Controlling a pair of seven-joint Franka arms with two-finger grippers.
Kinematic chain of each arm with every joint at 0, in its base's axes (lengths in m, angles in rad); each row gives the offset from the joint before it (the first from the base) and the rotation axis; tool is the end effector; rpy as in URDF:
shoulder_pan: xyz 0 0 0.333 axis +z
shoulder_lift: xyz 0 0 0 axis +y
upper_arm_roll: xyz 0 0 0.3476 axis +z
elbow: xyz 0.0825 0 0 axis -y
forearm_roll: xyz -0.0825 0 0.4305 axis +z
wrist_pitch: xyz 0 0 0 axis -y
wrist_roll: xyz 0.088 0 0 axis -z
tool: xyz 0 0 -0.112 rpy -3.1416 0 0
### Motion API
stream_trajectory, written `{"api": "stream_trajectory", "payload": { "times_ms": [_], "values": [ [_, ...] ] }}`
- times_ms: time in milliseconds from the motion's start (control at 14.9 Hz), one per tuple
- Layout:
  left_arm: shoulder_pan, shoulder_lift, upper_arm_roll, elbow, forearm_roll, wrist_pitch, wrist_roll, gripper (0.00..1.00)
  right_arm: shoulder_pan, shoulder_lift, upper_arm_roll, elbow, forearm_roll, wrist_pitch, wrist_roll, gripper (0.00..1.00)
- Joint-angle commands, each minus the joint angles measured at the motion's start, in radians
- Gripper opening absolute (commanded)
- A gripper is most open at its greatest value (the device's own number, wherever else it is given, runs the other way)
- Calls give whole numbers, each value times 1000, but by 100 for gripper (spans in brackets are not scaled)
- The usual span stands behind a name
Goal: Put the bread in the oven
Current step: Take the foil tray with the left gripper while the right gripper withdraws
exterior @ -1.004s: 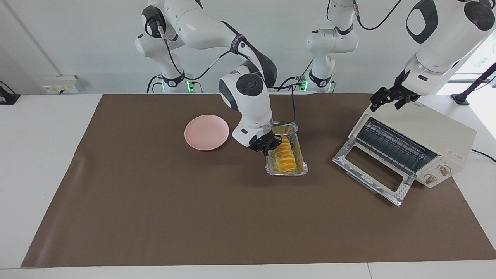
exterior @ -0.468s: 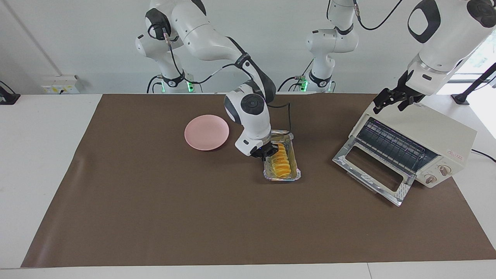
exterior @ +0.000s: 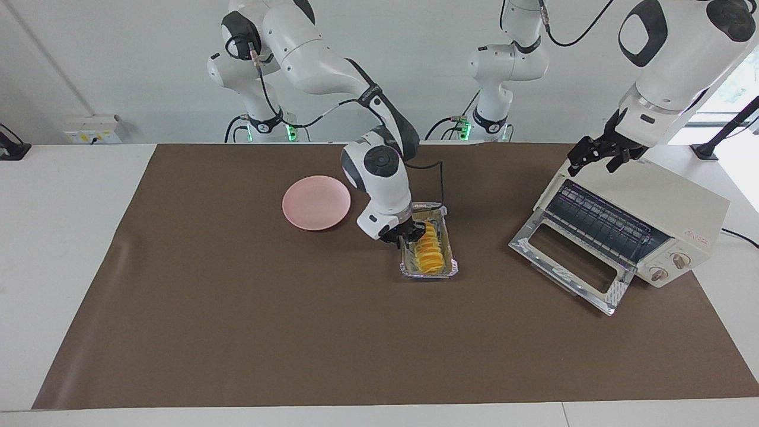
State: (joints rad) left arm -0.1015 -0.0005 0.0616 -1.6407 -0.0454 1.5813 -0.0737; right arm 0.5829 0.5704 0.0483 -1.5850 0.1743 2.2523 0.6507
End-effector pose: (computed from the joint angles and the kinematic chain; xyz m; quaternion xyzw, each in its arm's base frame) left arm 0.5981 -0.0289 0.6162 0.9992 0.0178 -0.0307 0.0210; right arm 0.6137 0.4489 0.3102 -0.9932 0.0656 0.0110 0.0953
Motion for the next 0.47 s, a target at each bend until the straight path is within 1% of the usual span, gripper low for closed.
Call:
{"api": "stream_trajectory", "payload": {
  "times_ms": [0, 134, 201, 268, 401],
  "values": [
    [-35, 51, 1, 63, 13, 3, 9, 100, -11, -27, -1, 48, 40, -99, 52, 100],
    [-84, 85, 4, 85, 12, 5, 8, 100, -40, -29, -11, 143, 62, -225, 52, 100],
    [-98, 105, 4, 93, 10, 11, 2, 100, -75, -34, -10, 175, 63, -265, 52, 100],
    [-124, 129, 4, 93, 12, 23, -15, 100, -109, -47, -8, 189, 63, -279, 49, 100],
    [-174, 161, 4, 84, 18, 86, -92, 100, -181, -108, -8, 181, 62, -316, 26, 100]
  ]
}}
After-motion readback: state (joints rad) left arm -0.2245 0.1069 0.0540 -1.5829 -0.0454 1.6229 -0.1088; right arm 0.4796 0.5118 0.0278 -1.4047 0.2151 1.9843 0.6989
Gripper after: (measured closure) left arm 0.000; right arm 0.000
